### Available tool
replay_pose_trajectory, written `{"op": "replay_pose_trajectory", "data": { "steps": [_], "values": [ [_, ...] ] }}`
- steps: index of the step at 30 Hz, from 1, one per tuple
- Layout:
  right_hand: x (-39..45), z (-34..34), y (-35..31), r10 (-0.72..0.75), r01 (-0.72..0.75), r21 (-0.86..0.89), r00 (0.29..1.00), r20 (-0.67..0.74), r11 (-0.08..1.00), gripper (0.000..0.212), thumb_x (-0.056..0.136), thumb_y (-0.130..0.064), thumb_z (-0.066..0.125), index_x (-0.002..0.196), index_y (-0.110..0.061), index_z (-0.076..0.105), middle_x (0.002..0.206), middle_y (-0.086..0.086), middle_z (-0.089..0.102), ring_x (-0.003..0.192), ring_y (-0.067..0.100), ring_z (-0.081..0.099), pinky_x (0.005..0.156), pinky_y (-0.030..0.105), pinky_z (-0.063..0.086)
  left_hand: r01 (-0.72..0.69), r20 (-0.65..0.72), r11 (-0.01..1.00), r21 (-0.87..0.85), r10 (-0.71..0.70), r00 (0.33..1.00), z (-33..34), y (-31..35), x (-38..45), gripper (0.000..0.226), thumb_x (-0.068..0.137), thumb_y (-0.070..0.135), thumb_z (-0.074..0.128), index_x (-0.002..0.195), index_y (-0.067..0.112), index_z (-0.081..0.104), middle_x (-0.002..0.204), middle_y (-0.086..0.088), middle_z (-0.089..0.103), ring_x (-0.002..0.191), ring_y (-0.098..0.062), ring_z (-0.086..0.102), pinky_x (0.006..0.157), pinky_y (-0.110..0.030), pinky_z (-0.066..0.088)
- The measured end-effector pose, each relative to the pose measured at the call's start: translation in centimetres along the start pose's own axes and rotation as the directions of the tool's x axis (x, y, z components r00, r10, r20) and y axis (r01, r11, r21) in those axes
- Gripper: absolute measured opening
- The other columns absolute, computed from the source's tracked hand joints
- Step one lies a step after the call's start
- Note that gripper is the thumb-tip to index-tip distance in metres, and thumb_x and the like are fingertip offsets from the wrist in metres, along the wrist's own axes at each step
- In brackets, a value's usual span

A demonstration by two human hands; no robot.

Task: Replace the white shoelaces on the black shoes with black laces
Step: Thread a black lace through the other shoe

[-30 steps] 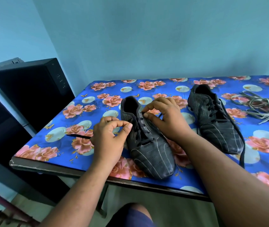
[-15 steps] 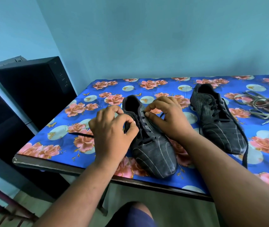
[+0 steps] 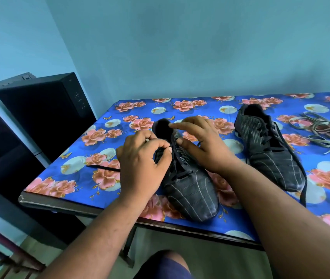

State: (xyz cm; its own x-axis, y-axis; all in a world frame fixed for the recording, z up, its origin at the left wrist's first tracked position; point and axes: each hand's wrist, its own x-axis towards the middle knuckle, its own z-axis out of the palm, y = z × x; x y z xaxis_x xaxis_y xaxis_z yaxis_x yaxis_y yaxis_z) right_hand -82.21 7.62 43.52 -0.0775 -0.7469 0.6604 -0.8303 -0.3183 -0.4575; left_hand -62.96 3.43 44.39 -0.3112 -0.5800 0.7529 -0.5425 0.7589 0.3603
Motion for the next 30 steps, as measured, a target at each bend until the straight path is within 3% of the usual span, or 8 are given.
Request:
{"op": "replay_pose_trajectory", "data": {
  "steps": [3, 7, 11, 14, 19, 21, 25, 30],
  "values": [
    [0.2, 0.1, 0.3, -0.031, 0.038, -0.059, 0.994, 0.107, 0.998, 0.032, 0.101, -0.045, 0.048, 0.132, -0.048, 0.057, 0.123, -0.011, 0.054, 0.117, 0.020, 0.048, 0.099, 0.050, 0.039, -0.043, 0.103, 0.994, -0.100, 0.053, 0.993, -0.2, -0.4, 0.8, 0.022, 0.087, 0.041, 0.066, 0.104, 0.030, 0.072, 0.116, 0.015, 0.063, 0.116, -0.011, 0.058, 0.098, -0.043, 0.043],
    [0.5, -0.6, 0.7, -0.056, 0.049, 0.058, 0.991, 0.125, 0.997, 0.028, 0.100, -0.033, 0.056, 0.126, -0.031, 0.066, 0.115, -0.003, 0.057, 0.110, 0.016, 0.054, 0.099, 0.042, 0.045, 0.268, 0.449, 0.890, -0.369, -0.082, 0.890, -0.2, -1.7, 2.6, 0.036, 0.089, 0.054, 0.047, 0.117, 0.042, 0.066, 0.116, 0.019, 0.071, 0.118, -0.005, 0.062, 0.111, -0.053, 0.040],
    [0.5, -1.0, 0.7, -0.083, 0.070, 0.094, 0.987, 0.134, 0.993, 0.025, 0.099, -0.020, 0.061, 0.123, -0.021, 0.067, 0.113, -0.002, 0.058, 0.104, 0.006, 0.052, 0.094, 0.021, 0.040, 0.419, 0.667, 0.890, -0.180, -0.203, 0.717, -0.5, -1.3, 6.5, 0.038, 0.086, 0.047, 0.055, 0.102, 0.019, 0.074, 0.099, -0.003, 0.073, 0.102, -0.022, 0.063, 0.102, -0.041, 0.043],
    [0.5, -1.0, 0.9, -0.082, 0.072, 0.085, 0.989, 0.119, 0.994, 0.024, 0.098, -0.018, 0.062, 0.121, -0.022, 0.067, 0.114, -0.002, 0.059, 0.107, 0.012, 0.055, 0.095, 0.025, 0.042, 0.447, 0.820, 0.893, -0.045, -0.223, 0.528, -0.6, -0.6, 8.9, 0.025, 0.093, 0.032, 0.066, 0.099, 0.010, 0.076, 0.104, -0.002, 0.073, 0.105, -0.019, 0.062, 0.095, -0.034, 0.043],
    [0.4, -1.0, 1.2, -0.069, 0.060, 0.083, 0.992, 0.103, 0.995, 0.024, 0.098, -0.022, 0.063, 0.121, -0.024, 0.068, 0.115, -0.003, 0.061, 0.108, 0.016, 0.056, 0.094, 0.031, 0.044, 0.450, 0.886, 0.891, 0.066, -0.259, 0.384, -0.8, -0.2, 11.1, 0.019, 0.093, 0.028, 0.070, 0.104, 0.015, 0.078, 0.102, 0.013, 0.067, 0.104, 0.004, 0.053, 0.091, -0.023, 0.033],
    [0.4, -1.0, 1.2, -0.061, 0.051, 0.096, 0.993, 0.102, 0.994, 0.024, 0.098, -0.021, 0.064, 0.121, -0.025, 0.068, 0.114, -0.004, 0.061, 0.107, 0.013, 0.055, 0.094, 0.027, 0.042, 0.452, 0.904, 0.889, 0.076, -0.252, 0.344, -0.9, -0.7, 11.4, 0.017, 0.087, 0.033, 0.077, 0.098, 0.020, 0.080, 0.107, 0.014, 0.070, 0.113, 0.001, 0.052, 0.103, -0.027, 0.030],
    [0.4, -0.8, 1.1, -0.074, 0.062, 0.119, 0.993, 0.096, 0.991, 0.023, 0.098, -0.019, 0.063, 0.121, -0.022, 0.068, 0.114, -0.005, 0.060, 0.107, 0.009, 0.054, 0.095, 0.027, 0.043, 0.478, 0.902, 0.874, 0.086, -0.272, 0.335, -0.9, -1.1, 11.5, 0.028, 0.064, 0.050, 0.075, 0.084, 0.031, 0.081, 0.117, 0.014, 0.070, 0.129, -0.006, 0.048, 0.117, -0.037, 0.026],
    [0.3, -0.9, 1.0, -0.051, 0.036, 0.155, 0.994, 0.097, 0.987, 0.024, 0.098, -0.016, 0.064, 0.119, -0.028, 0.067, 0.113, -0.009, 0.059, 0.106, 0.004, 0.051, 0.093, 0.022, 0.040, 0.500, 0.885, 0.858, 0.118, -0.319, 0.339, -0.4, -0.3, 11.8, 0.017, 0.086, 0.029, 0.073, 0.098, 0.019, 0.079, 0.119, 0.011, 0.066, 0.122, -0.007, 0.048, 0.107, -0.027, 0.028]
  ]
}}
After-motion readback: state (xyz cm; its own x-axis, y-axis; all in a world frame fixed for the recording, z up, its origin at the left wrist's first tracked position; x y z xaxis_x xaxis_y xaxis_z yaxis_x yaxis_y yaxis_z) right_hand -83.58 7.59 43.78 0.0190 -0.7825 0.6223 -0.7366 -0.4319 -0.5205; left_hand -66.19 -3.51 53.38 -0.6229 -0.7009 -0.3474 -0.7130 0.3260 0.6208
